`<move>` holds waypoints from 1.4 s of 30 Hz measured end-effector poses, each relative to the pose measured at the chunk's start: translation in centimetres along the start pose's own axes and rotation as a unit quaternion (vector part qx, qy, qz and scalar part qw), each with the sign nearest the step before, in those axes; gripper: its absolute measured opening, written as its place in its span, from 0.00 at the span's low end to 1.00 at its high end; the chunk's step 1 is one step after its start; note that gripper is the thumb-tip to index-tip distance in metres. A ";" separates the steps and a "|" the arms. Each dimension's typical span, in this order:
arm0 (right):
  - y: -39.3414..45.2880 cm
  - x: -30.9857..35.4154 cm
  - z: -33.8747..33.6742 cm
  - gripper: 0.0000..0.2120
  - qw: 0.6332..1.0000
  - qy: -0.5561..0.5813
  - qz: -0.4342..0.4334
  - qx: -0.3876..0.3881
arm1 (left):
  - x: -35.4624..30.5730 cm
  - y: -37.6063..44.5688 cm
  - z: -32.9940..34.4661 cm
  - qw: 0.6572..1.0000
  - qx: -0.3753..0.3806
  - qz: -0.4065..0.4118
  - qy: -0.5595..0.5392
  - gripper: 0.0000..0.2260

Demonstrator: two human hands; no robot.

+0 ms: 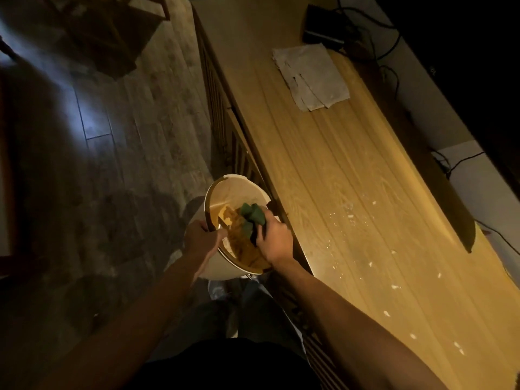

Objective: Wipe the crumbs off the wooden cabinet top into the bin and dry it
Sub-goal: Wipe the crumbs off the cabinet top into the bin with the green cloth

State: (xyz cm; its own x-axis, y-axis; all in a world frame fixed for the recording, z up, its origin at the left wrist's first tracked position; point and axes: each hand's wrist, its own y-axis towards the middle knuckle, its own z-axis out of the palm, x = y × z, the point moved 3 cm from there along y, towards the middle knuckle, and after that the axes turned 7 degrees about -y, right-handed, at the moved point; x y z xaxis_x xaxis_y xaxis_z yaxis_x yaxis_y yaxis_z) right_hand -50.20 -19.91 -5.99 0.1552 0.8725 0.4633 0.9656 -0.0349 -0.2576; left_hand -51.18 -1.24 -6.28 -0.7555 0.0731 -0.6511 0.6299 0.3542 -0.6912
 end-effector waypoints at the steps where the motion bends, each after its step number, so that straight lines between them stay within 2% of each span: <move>1: -0.2 -0.3 0.0 0.24 1.000 0.012 0.006 -0.010 | 0.2 0.0 0.0 1.000 0.002 0.003 -0.004 0.09; 5: -0.9 -2.3 -1.2 0.21 0.995 0.075 0.045 -0.054 | 1.1 -0.4 0.3 1.000 0.003 0.000 -0.004 0.09; 10: -1.0 -4.7 -3.8 0.16 0.982 0.157 0.071 -0.074 | 2.2 -0.4 0.7 1.000 -0.013 -0.008 0.015 0.10; 14: 0.7 -8.0 -7.3 0.13 0.967 0.218 0.086 -0.099 | 3.0 -0.5 1.7 1.000 -0.022 -0.016 0.012 0.17; 19: 3.8 -14.8 -13.1 0.08 0.958 0.224 0.117 -0.135 | 4.0 -1.2 3.3 0.998 -0.044 -0.027 0.031 0.29; 23: 6.8 -22.2 -19.0 0.14 0.957 0.182 0.152 -0.168 | 5.1 -1.3 3.6 0.996 -0.066 -0.012 0.056 0.27; 26: 8.8 -28.0 -23.3 0.19 0.956 0.101 0.189 -0.200 | 5.7 -1.6 3.4 0.994 -0.086 -0.010 0.069 0.26; 30: 10.9 -34.5 -26.5 0.15 0.950 -0.027 0.262 -0.169 | 5.8 -2.5 4.0 0.990 -0.120 -0.005 0.072 0.22; 33: 11.7 -37.9 -26.6 0.12 0.949 -0.066 0.286 -0.117 | 6.1 -2.9 4.5 0.989 -0.136 -0.006 0.051 0.24; 35: 11.6 -38.9 -25.8 0.14 0.948 -0.077 0.298 -0.085 | 6.6 -2.8 4.7 0.991 -0.126 0.016 0.039 0.25; 38: 10.9 -38.6 -24.4 0.13 0.944 -0.109 0.297 -0.090 | 7.1 -2.7 4.9 0.992 -0.119 0.010 0.035 0.25; 42: 10.4 -36.2 -23.2 0.15 0.938 -0.180 0.276 -0.106 | 6.9 -3.0 5.0 0.991 -0.127 -0.007 0.045 0.17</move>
State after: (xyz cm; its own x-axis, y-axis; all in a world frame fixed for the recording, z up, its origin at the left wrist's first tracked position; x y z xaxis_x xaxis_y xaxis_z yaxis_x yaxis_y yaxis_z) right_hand -40.96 -63.16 -5.78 0.6009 0.7992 -0.0171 0.7839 -0.5933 -0.1831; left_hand -57.41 -6.44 -10.30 -0.7842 0.1456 -0.6031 0.5624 0.5774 -0.5918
